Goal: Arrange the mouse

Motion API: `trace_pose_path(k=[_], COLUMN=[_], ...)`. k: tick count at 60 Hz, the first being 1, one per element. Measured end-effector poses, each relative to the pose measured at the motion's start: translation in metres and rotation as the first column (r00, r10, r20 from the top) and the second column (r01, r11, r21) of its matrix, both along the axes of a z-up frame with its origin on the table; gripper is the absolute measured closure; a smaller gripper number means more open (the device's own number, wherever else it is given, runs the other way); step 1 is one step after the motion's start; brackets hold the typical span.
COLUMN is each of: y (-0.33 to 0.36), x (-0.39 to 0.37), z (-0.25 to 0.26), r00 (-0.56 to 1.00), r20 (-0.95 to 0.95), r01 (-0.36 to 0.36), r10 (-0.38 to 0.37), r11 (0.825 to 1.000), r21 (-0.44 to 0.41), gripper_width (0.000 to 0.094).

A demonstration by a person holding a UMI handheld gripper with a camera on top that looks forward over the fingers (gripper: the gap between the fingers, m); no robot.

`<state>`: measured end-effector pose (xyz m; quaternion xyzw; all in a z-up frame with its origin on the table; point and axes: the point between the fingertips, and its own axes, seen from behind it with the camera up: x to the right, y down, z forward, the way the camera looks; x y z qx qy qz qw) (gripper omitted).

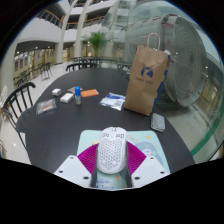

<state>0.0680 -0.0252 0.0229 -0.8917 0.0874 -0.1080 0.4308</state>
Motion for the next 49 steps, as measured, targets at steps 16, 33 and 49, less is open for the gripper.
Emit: trace_pose_path(k=[16,33,49], y=[-0.006,-0.091,-0.174], x=[0.008,-0.027,-0.09], z=[-0.036,0.007,0.057], r00=[0.986,0.989,0.982], r20=[-0.164,-0.025,0.069], r01=[0.036,0.146,0.174], r10=[-0.032,-0.147,-0.177], r11=[0.999,0.989,0.984], r21=[0.025,-0.033,0.043], gripper_width=[0.0356,0.0075,0.0089])
